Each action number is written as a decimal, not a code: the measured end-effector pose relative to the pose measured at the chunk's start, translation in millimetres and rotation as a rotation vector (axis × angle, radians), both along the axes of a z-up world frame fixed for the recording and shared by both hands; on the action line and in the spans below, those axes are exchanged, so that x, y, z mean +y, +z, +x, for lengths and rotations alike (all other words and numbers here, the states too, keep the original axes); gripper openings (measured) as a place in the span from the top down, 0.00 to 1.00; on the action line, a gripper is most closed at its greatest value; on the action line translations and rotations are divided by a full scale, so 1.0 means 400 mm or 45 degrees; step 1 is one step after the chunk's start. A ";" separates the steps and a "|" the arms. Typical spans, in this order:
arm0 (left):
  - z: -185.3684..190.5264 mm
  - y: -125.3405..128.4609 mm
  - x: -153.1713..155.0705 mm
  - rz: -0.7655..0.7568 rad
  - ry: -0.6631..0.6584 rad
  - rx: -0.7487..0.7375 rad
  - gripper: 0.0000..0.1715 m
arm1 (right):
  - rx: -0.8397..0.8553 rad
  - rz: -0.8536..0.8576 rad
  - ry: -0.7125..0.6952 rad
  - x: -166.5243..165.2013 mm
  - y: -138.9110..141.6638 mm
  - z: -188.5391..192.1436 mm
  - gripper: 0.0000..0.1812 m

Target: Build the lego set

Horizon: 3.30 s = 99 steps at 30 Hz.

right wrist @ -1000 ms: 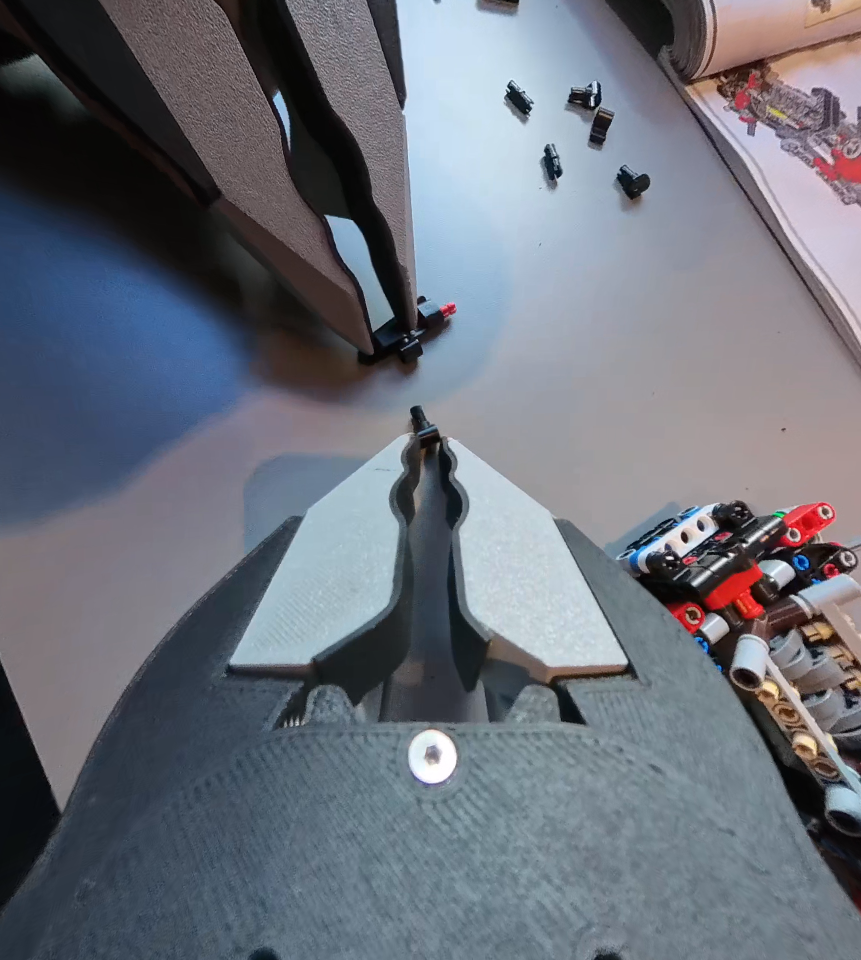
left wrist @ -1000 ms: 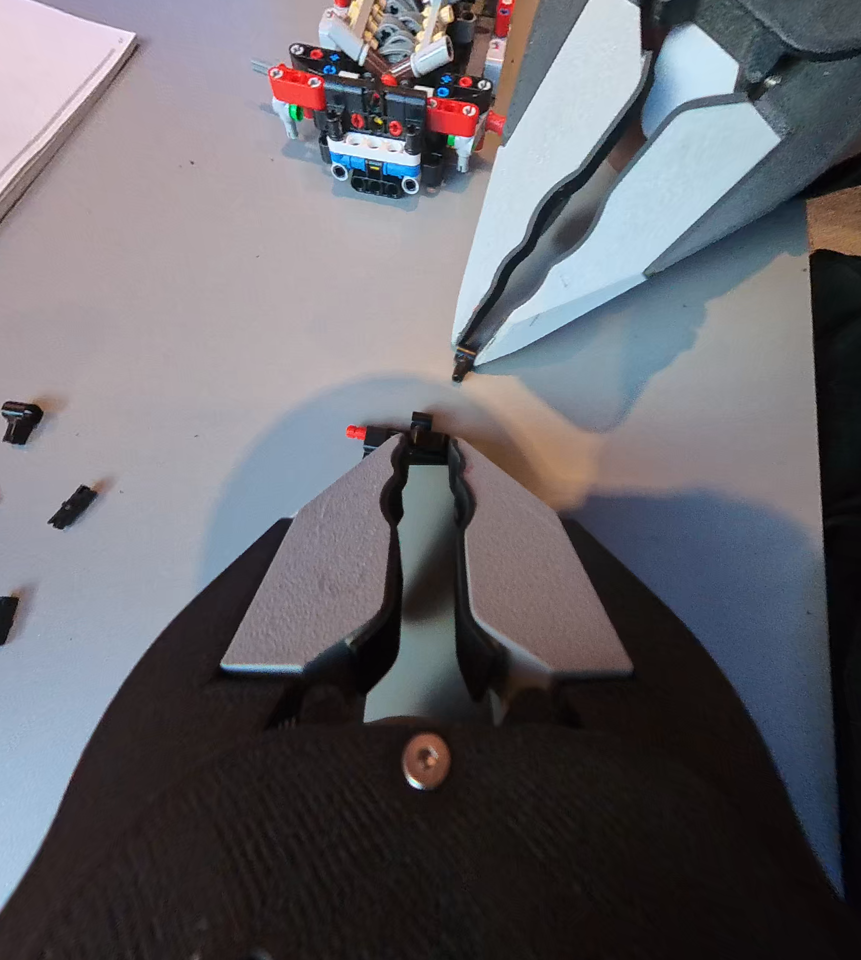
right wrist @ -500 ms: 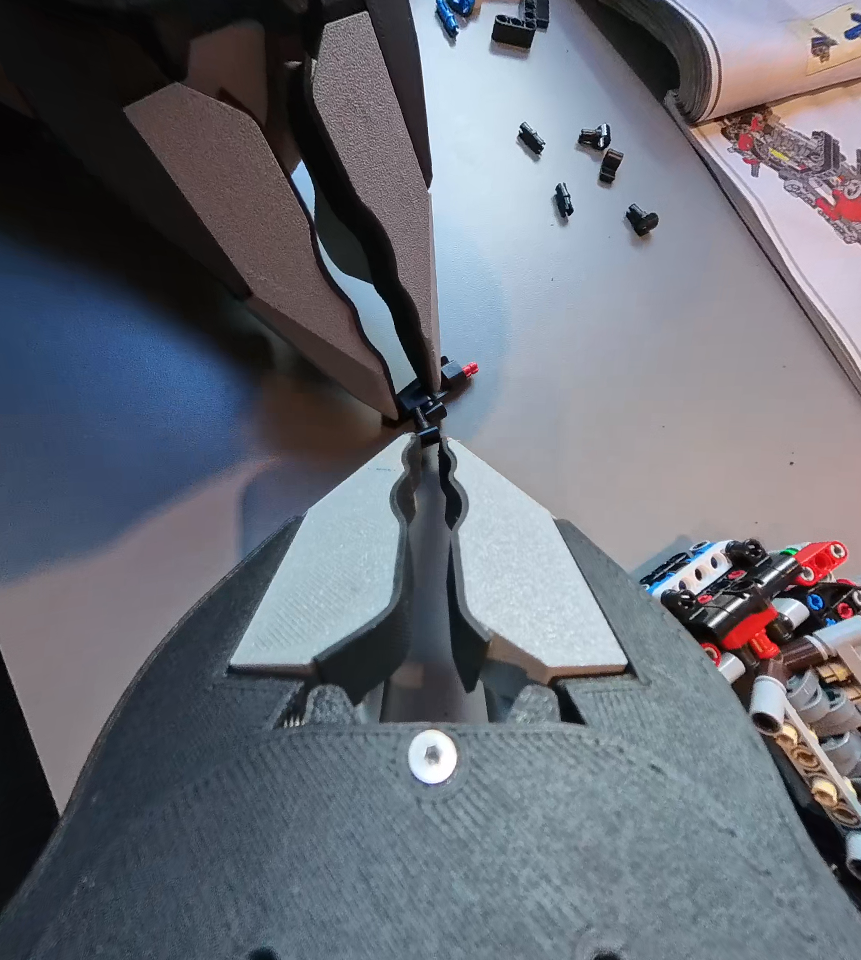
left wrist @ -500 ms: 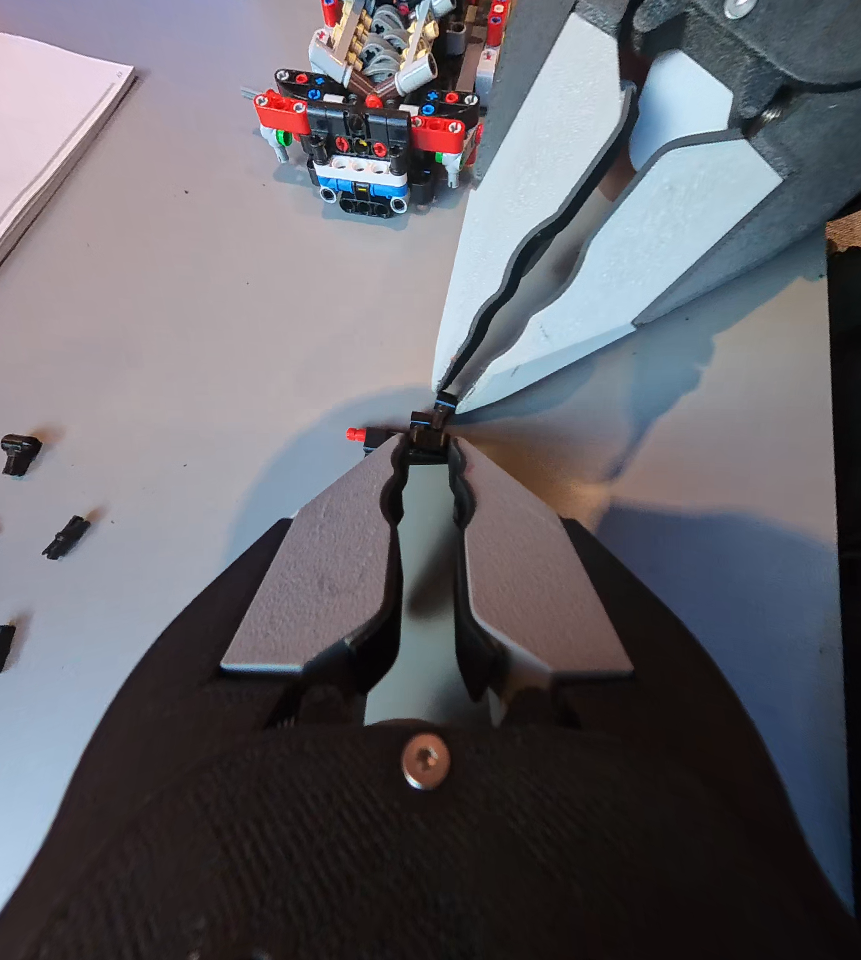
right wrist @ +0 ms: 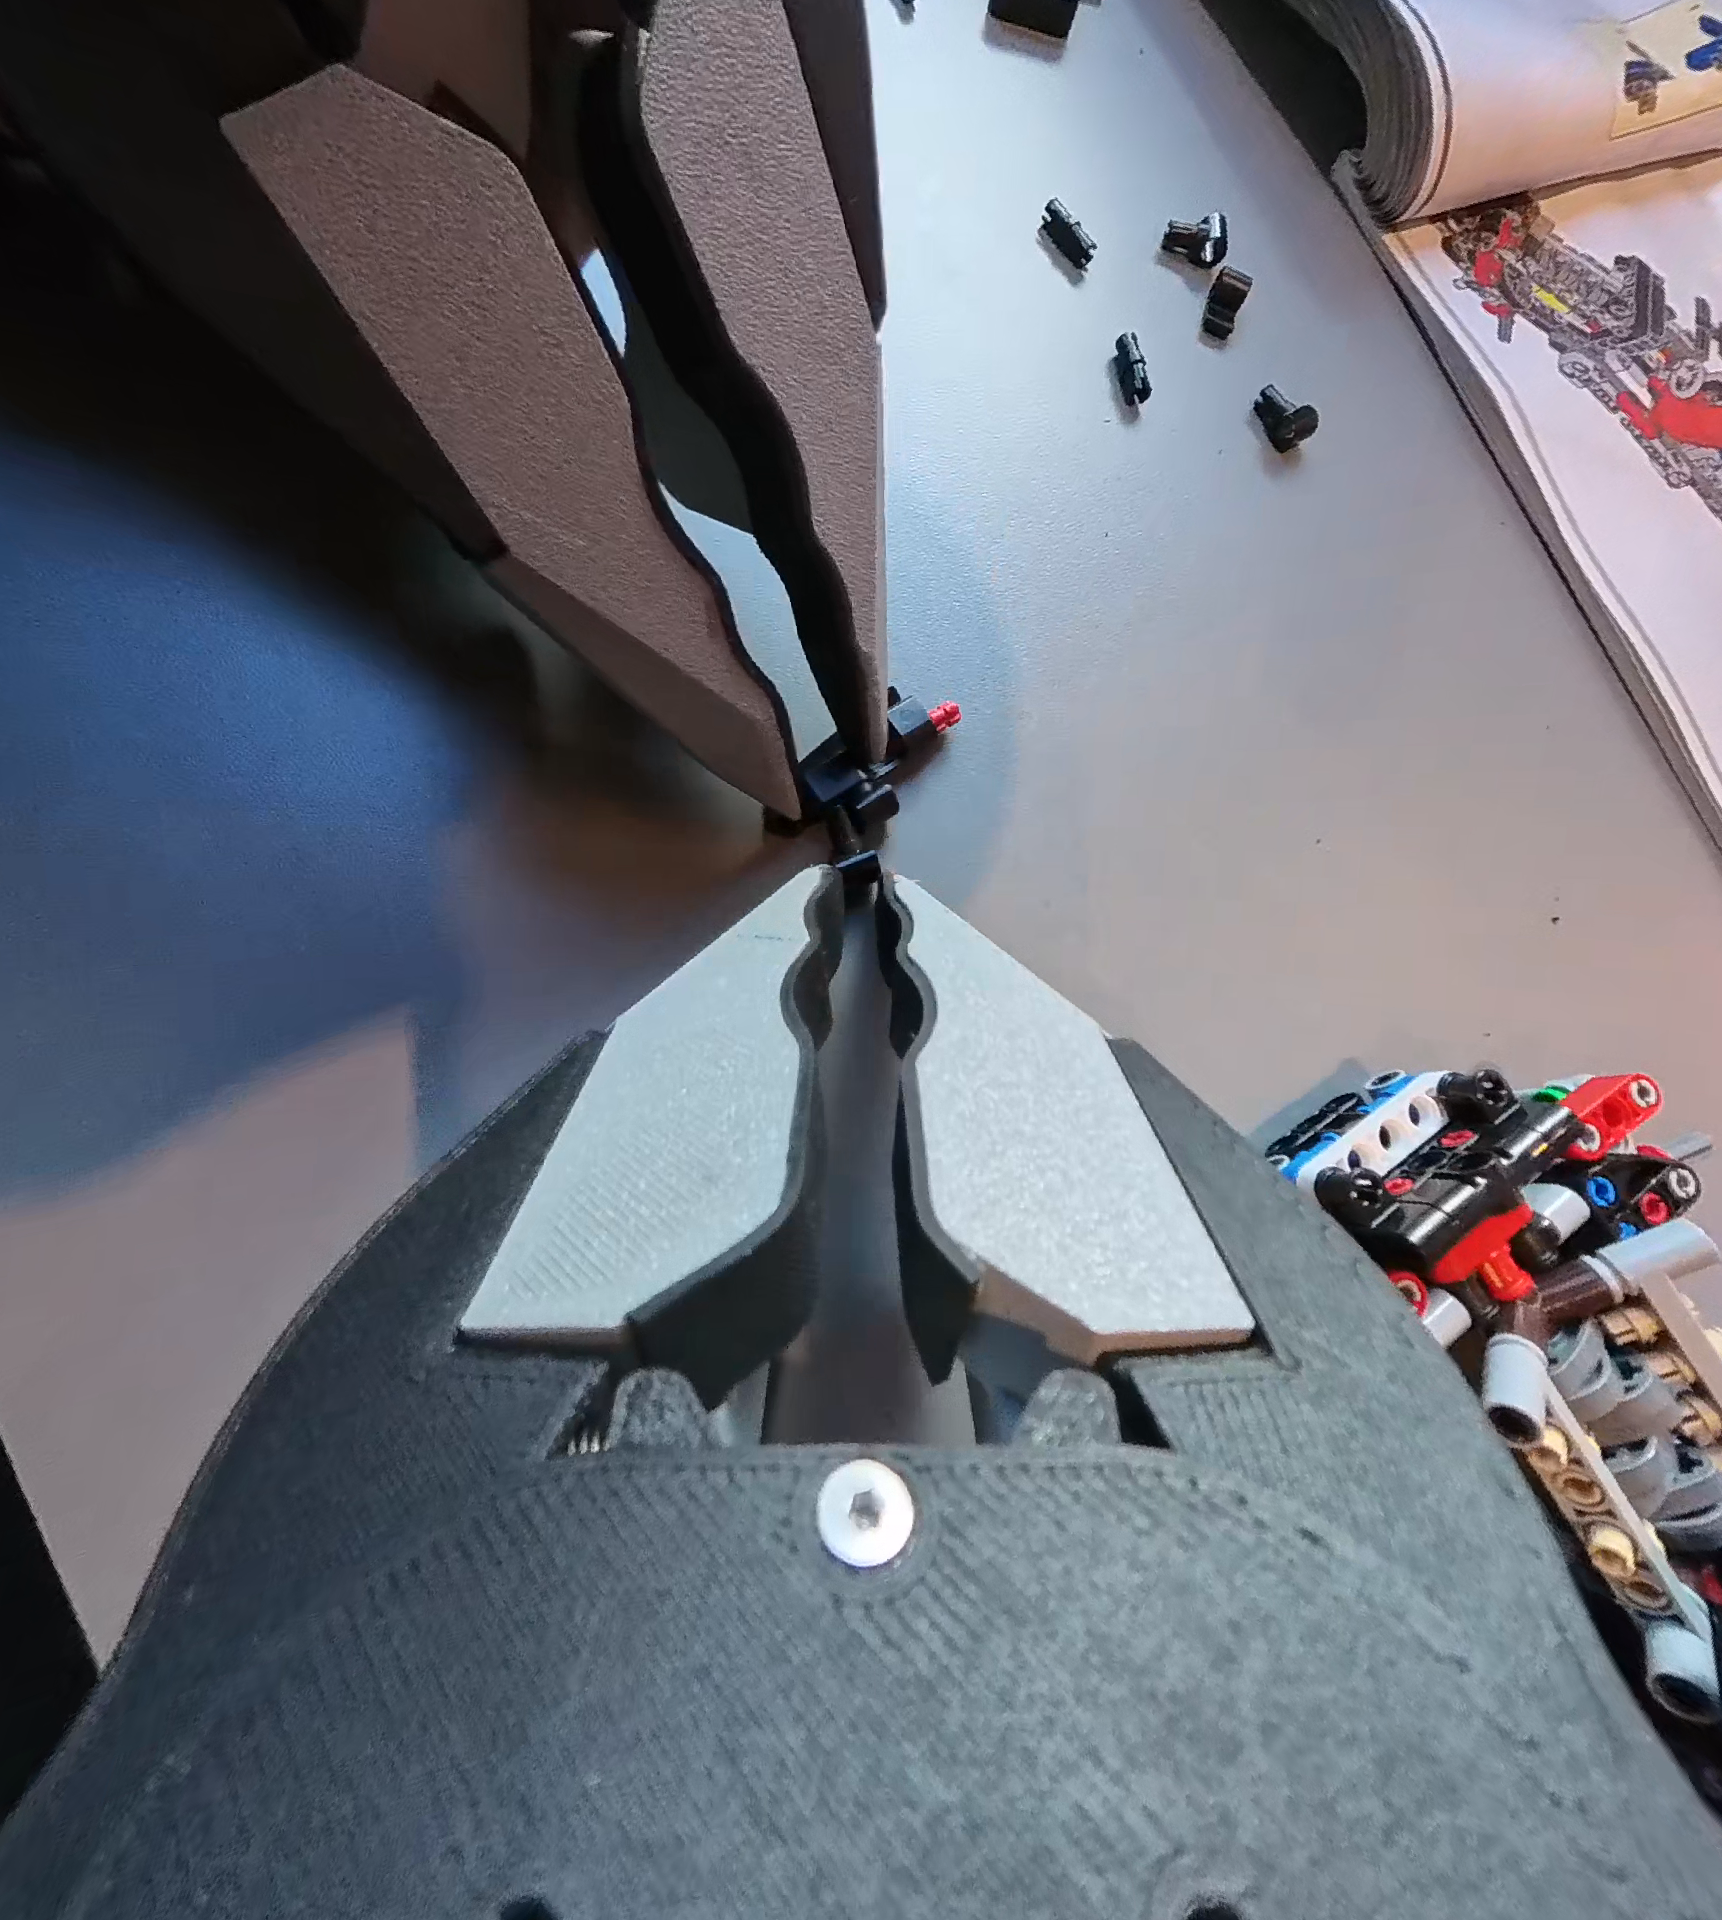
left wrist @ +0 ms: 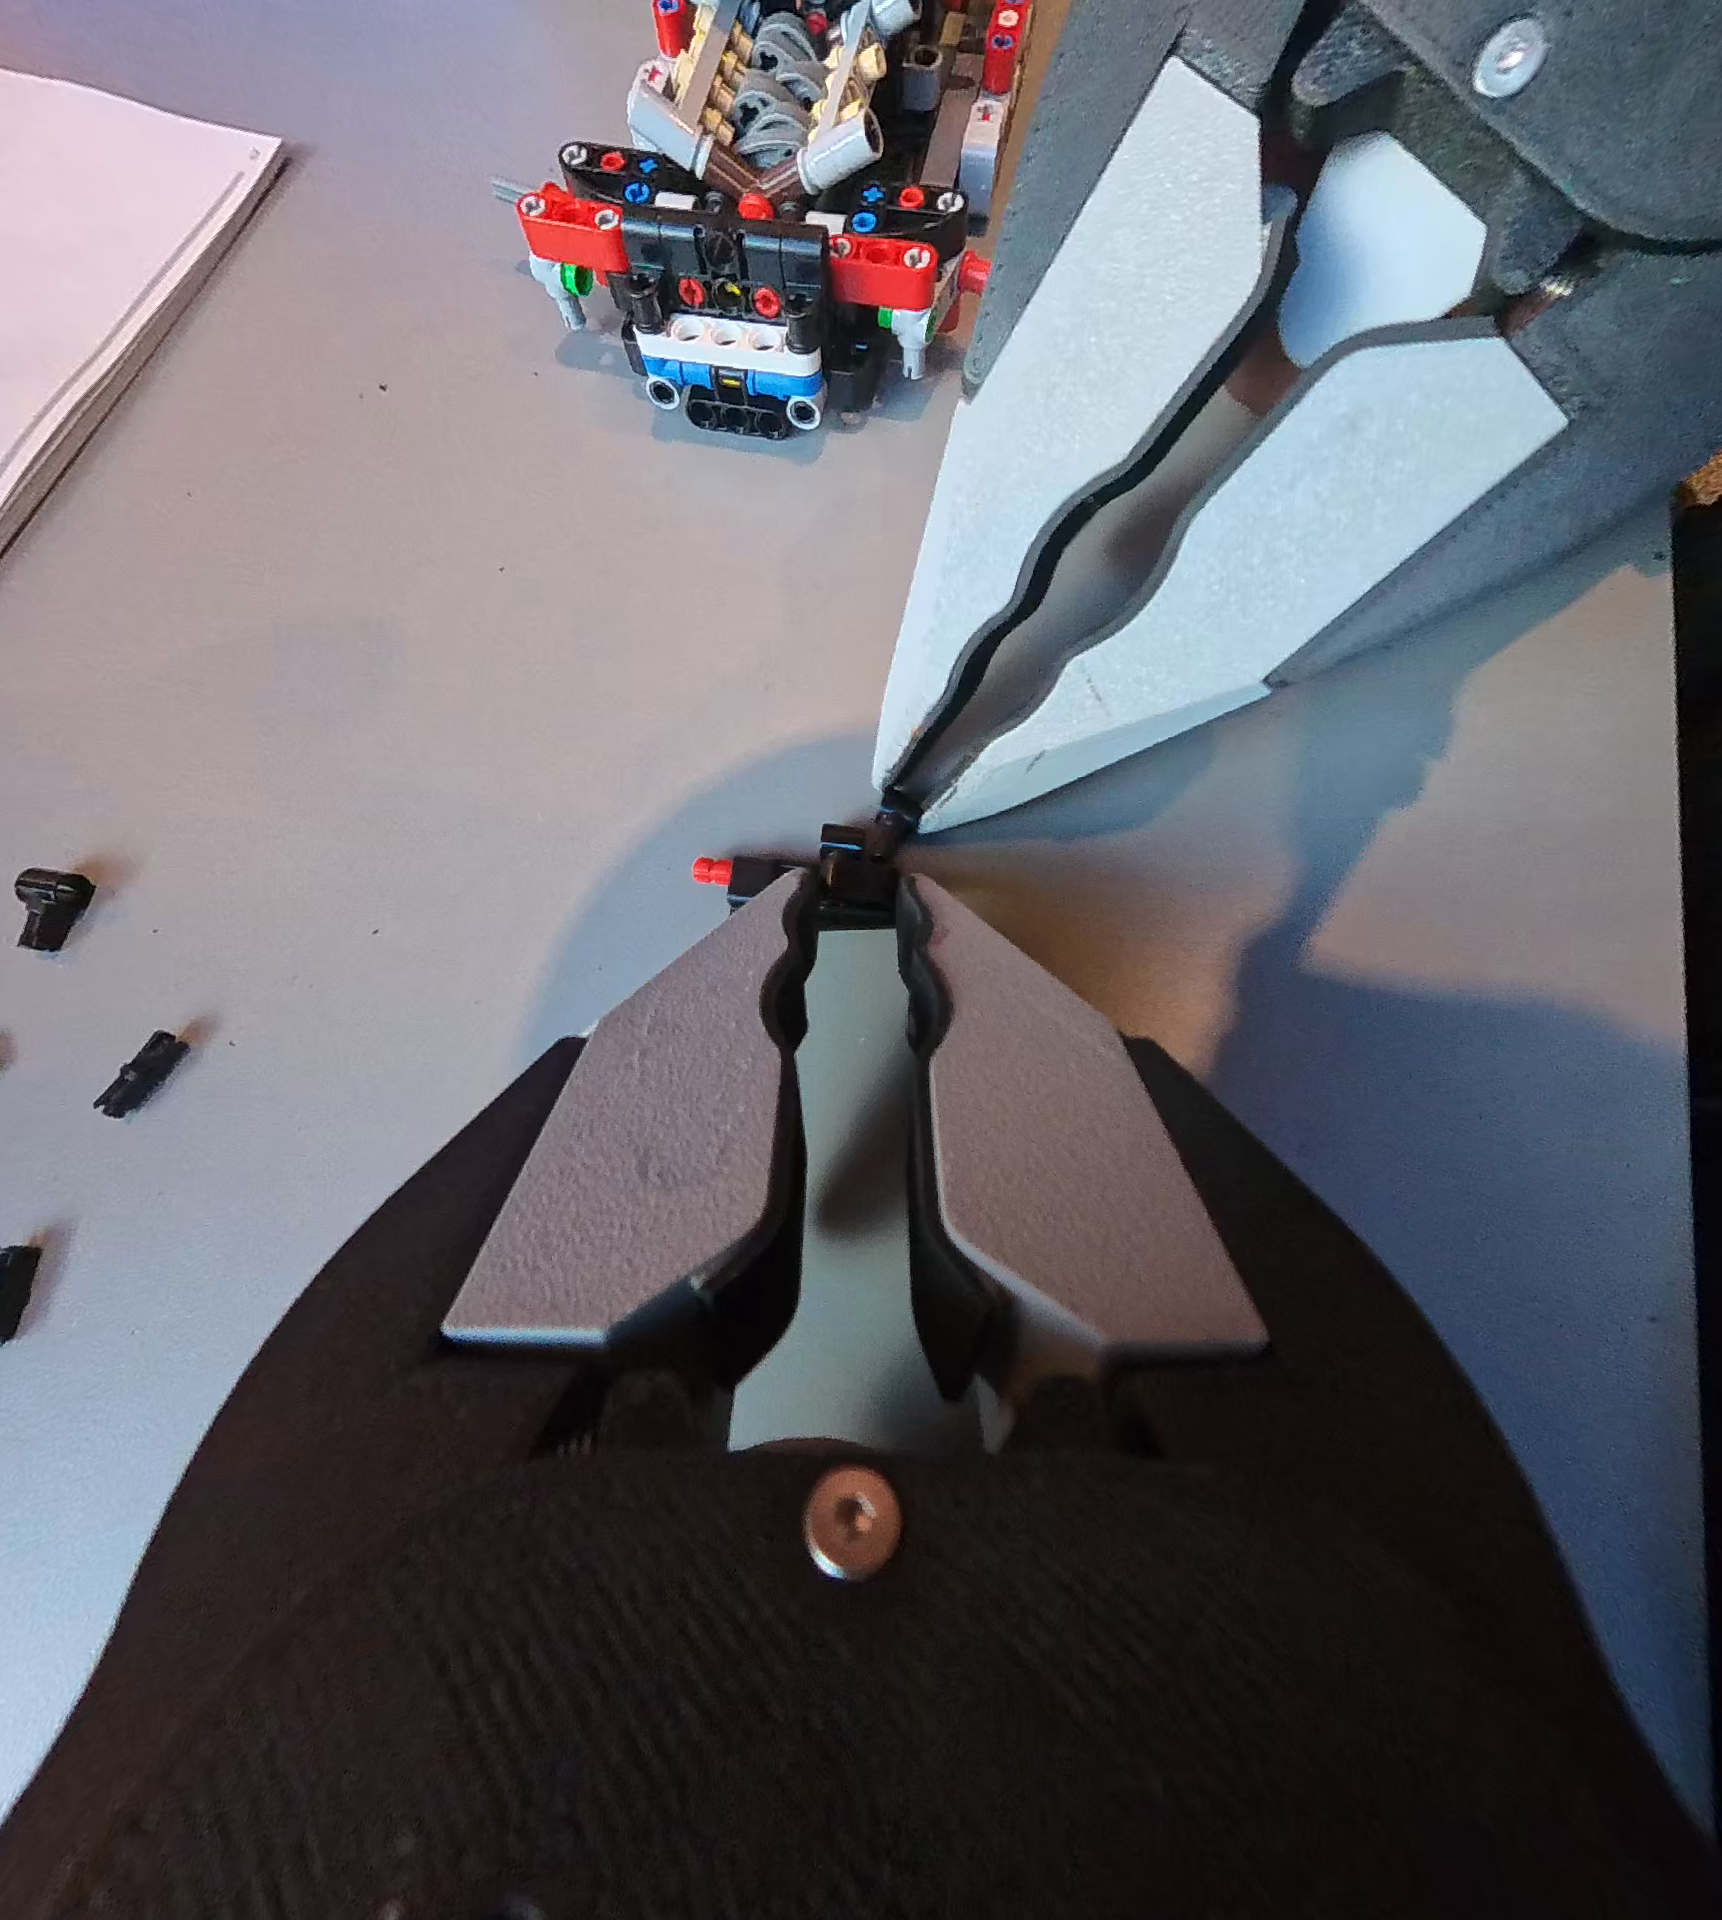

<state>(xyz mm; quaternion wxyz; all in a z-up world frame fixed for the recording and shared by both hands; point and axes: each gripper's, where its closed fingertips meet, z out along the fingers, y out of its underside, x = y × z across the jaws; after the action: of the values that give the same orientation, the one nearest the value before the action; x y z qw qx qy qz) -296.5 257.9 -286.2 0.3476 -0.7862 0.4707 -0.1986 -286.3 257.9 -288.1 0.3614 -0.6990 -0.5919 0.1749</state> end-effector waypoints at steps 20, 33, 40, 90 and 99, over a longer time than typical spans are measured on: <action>0.003 0.000 0.001 0.055 0.025 0.036 0.93 | -0.121 0.026 -0.006 0.007 -0.001 0.000 0.98; 0.006 0.000 -0.001 0.051 0.016 0.033 0.93 | 0.113 -0.293 -0.074 -0.002 0.002 0.001 0.99; 0.002 0.000 0.002 0.053 0.029 0.039 0.93 | 0.133 -0.355 -0.135 -0.001 0.002 -0.004 0.99; 0.001 0.000 0.000 0.152 0.042 0.090 0.94 | 0.103 -1.058 -0.284 -0.011 0.000 -0.006 1.00; 0.003 0.001 -0.004 0.211 0.024 0.122 0.94 | 0.249 -1.318 -0.354 -0.020 0.003 -0.007 1.00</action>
<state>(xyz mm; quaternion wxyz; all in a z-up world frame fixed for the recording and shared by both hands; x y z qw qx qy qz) -295.5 256.2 -285.8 0.3905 -0.7677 0.4941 -0.1180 -289.3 249.7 -287.0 0.0431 -0.8377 -0.2942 0.4581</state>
